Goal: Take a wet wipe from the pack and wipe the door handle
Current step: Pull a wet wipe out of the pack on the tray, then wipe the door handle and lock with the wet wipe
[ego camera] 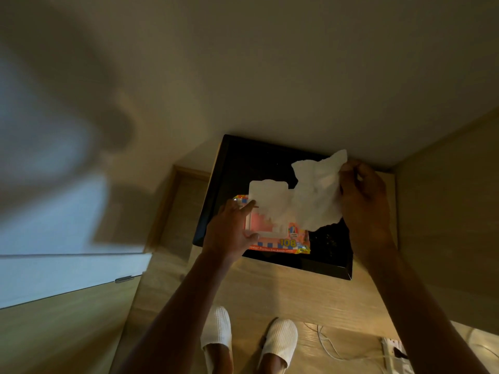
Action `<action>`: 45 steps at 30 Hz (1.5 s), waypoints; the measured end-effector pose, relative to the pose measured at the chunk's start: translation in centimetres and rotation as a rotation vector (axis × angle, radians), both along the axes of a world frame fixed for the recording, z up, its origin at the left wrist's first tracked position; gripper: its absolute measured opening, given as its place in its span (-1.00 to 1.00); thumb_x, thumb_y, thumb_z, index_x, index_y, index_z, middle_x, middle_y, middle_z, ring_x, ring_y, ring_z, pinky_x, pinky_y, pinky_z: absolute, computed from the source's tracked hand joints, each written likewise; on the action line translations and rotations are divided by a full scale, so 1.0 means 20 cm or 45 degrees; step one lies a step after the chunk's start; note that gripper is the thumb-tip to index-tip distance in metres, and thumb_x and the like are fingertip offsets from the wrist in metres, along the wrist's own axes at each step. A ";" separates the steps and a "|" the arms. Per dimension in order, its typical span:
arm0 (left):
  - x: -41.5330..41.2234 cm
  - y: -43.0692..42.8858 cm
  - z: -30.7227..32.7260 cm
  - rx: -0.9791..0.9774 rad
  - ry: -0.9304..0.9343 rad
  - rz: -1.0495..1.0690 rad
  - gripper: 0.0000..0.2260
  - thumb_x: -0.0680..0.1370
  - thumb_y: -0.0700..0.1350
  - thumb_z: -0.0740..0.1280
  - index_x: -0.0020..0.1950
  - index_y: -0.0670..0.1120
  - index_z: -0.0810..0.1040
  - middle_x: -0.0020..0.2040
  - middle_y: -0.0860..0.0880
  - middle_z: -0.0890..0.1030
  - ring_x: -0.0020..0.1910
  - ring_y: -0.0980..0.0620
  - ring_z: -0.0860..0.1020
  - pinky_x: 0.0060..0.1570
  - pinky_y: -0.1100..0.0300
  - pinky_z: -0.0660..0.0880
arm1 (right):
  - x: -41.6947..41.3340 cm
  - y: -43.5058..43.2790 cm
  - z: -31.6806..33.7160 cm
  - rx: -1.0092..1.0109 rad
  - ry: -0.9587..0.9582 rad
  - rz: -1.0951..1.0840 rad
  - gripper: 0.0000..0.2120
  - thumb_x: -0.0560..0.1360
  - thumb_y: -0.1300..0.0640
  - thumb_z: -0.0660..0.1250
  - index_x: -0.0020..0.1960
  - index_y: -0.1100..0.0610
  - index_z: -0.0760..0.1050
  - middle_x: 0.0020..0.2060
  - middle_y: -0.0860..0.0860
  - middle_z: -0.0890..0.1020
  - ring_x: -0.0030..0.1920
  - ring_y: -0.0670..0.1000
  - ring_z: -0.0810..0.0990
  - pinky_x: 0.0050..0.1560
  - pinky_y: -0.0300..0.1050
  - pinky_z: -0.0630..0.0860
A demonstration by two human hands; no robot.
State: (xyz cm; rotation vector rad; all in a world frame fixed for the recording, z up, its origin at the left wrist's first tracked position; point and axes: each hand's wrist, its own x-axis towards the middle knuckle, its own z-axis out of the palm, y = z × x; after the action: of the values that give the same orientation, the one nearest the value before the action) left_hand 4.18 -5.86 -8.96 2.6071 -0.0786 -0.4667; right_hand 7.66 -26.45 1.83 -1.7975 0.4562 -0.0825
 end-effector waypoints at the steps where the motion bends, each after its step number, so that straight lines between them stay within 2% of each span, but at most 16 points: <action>1: 0.00 0.00 0.00 -0.001 0.008 0.006 -0.28 0.47 0.12 0.44 0.56 0.07 0.22 0.49 -0.07 0.33 0.46 -0.03 0.35 0.32 0.03 0.48 | 0.01 -0.02 0.00 -0.031 -0.012 -0.030 -0.83 0.63 0.06 0.15 0.01 0.03 0.51 -0.17 -0.07 0.57 -0.22 -0.23 0.50 -0.27 -0.44 0.43; 7: -0.01 0.01 0.00 -0.002 0.044 0.006 -0.29 0.49 0.09 0.43 0.57 0.06 0.21 0.49 -0.06 0.31 0.47 -0.03 0.32 0.33 0.03 0.47 | 0.03 -0.10 -0.01 -0.111 -0.007 -0.108 -0.86 0.63 0.08 0.14 0.02 0.01 0.48 -0.22 -0.19 0.50 -0.35 -0.43 0.45 -0.41 -0.57 0.33; 10: -0.01 0.00 0.03 -0.003 0.113 -0.014 -0.32 0.50 0.02 0.43 0.56 0.04 0.22 0.52 -0.07 0.28 0.49 -0.06 0.31 0.34 -0.02 0.45 | 0.01 -0.11 0.03 -0.120 -0.008 -0.097 -0.85 0.62 0.10 0.15 0.00 0.03 0.49 -0.23 -0.19 0.50 -0.33 -0.41 0.46 -0.35 -0.52 0.36; 13: -0.03 0.03 0.13 0.012 0.167 -0.087 -0.39 0.51 -0.01 0.42 0.52 -0.01 0.31 0.51 -0.08 0.33 0.49 -0.08 0.32 0.38 -0.04 0.39 | -0.01 -0.09 0.12 -0.078 0.093 -0.038 -0.83 0.62 0.08 0.17 0.07 0.05 0.52 -0.20 -0.21 0.51 -0.27 -0.34 0.48 -0.38 -0.57 0.35; 16: -0.08 0.06 0.33 -0.062 0.209 -0.011 -0.53 0.51 -0.03 0.43 0.42 -0.04 0.48 0.36 -0.16 0.51 0.33 -0.13 0.50 0.24 0.05 0.46 | -0.05 -0.05 0.29 -0.035 0.189 0.037 -0.84 0.62 0.04 0.17 0.05 0.01 0.51 -0.14 -0.09 0.55 -0.21 -0.24 0.47 -0.40 -0.58 0.35; 19: -0.16 0.10 0.60 -0.346 0.204 0.227 -0.72 0.53 -0.12 0.41 0.23 -0.13 0.63 0.13 -0.19 0.67 0.09 -0.12 0.64 0.05 0.07 0.57 | -0.12 0.03 0.51 0.029 0.215 0.165 -0.83 0.62 0.07 0.17 -0.02 0.06 0.53 -0.13 0.01 0.58 -0.20 -0.11 0.51 -0.35 -0.48 0.42; 23: -0.34 0.10 1.08 -0.938 0.419 0.631 -0.68 0.62 -0.08 0.30 0.34 -0.17 0.54 0.16 -0.14 0.65 0.07 0.05 0.59 -0.21 0.39 0.51 | -0.25 0.12 0.84 0.230 0.308 0.357 -0.78 0.62 0.10 0.17 -0.03 0.11 0.58 -0.06 0.11 0.63 -0.11 0.02 0.57 -0.11 -0.14 0.52; 25: -0.44 0.07 1.28 -1.208 0.536 0.752 -0.66 0.65 0.00 0.21 0.35 -0.15 0.51 0.13 -0.08 0.65 0.07 0.04 0.60 -0.10 0.32 0.53 | -0.32 0.16 0.97 0.341 0.323 0.437 -0.76 0.62 0.11 0.17 -0.08 0.07 0.60 -0.08 0.07 0.66 -0.07 0.05 0.61 0.00 0.00 0.52; 27: -0.55 0.04 1.45 -1.410 0.565 0.830 -0.69 0.66 0.03 0.17 0.29 -0.10 0.51 0.02 -0.02 0.66 0.02 0.06 0.62 -0.02 0.24 0.56 | -0.38 0.20 1.10 0.412 0.329 0.489 -0.73 0.63 0.11 0.16 -0.12 0.05 0.60 -0.17 -0.01 0.69 -0.11 0.02 0.62 0.03 0.01 0.53; 29: -0.64 0.02 1.57 -1.468 0.477 0.891 -0.70 0.63 0.01 0.25 0.26 -0.13 0.55 -0.04 -0.01 0.66 -0.03 0.07 0.62 -0.07 0.28 0.57 | -0.45 0.23 1.21 0.435 0.335 0.531 -0.72 0.62 0.11 0.17 -0.15 0.05 0.60 -0.21 -0.04 0.69 -0.12 0.02 0.62 0.03 0.02 0.53; 31: -0.74 0.01 1.68 -1.434 0.310 0.986 -0.73 0.59 -0.08 0.35 0.23 -0.20 0.59 -0.06 -0.05 0.65 -0.09 0.08 0.59 -0.12 0.31 0.51 | -0.51 0.25 1.28 0.442 0.351 0.601 -0.72 0.62 0.11 0.16 -0.13 0.05 0.61 -0.17 0.00 0.69 -0.07 0.08 0.61 0.05 0.07 0.53; 34: -0.89 0.03 1.83 -1.395 0.108 1.163 -0.74 0.57 -0.16 0.37 0.20 -0.26 0.61 -0.22 -0.08 0.57 -0.29 0.12 0.51 -0.23 0.32 0.41 | -0.58 0.29 1.37 0.438 0.354 0.744 -0.72 0.62 0.15 0.14 -0.08 0.04 0.62 -0.06 0.07 0.69 -0.03 0.09 0.63 -0.01 0.01 0.54; 37: -1.06 0.09 1.93 -1.435 -0.027 1.329 -0.87 0.57 -0.14 0.38 0.06 -0.16 0.64 -0.09 -0.22 0.57 -0.09 -0.09 0.52 -0.06 0.15 0.48 | -0.68 0.36 1.46 0.533 0.378 0.909 -0.75 0.63 0.13 0.13 -0.02 0.09 0.59 -0.05 0.08 0.68 -0.07 0.01 0.68 -0.04 -0.07 0.58; 40: -1.25 0.19 1.98 -1.305 -0.164 1.449 -0.74 0.57 -0.08 0.38 0.18 -0.19 0.62 0.11 -0.24 0.65 0.09 -0.11 0.62 0.13 0.07 0.57 | -0.81 0.48 1.48 0.501 0.399 1.161 -0.70 0.53 -0.08 0.30 0.06 0.14 0.58 0.00 0.14 0.68 0.03 0.12 0.66 0.06 0.08 0.58; 42: -1.41 0.26 2.01 -1.193 -0.249 1.515 -0.79 0.57 -0.07 0.38 0.14 -0.15 0.62 0.08 -0.16 0.65 0.06 -0.09 0.64 0.06 0.13 0.60 | -0.92 0.59 1.49 0.392 0.379 1.308 -0.72 0.44 -0.04 0.44 0.03 0.13 0.58 -0.01 0.14 0.69 0.03 0.15 0.66 0.09 0.11 0.59; 45: -1.71 0.36 2.08 -1.069 -0.388 1.654 -0.98 0.56 -0.11 0.40 -0.05 -0.04 0.61 -0.07 -0.11 0.64 -0.07 -0.09 0.62 0.06 0.00 0.60 | -1.14 0.78 1.54 0.309 0.350 1.478 -0.81 0.41 0.11 0.48 -0.01 0.12 0.60 -0.04 0.11 0.70 -0.06 0.10 0.68 0.01 0.05 0.62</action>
State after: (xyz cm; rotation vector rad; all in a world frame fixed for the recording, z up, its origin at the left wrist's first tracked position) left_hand -30.00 1.26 32.67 1.4237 1.0072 0.3749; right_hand -15.05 -10.87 32.56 -1.5921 -0.4214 0.9845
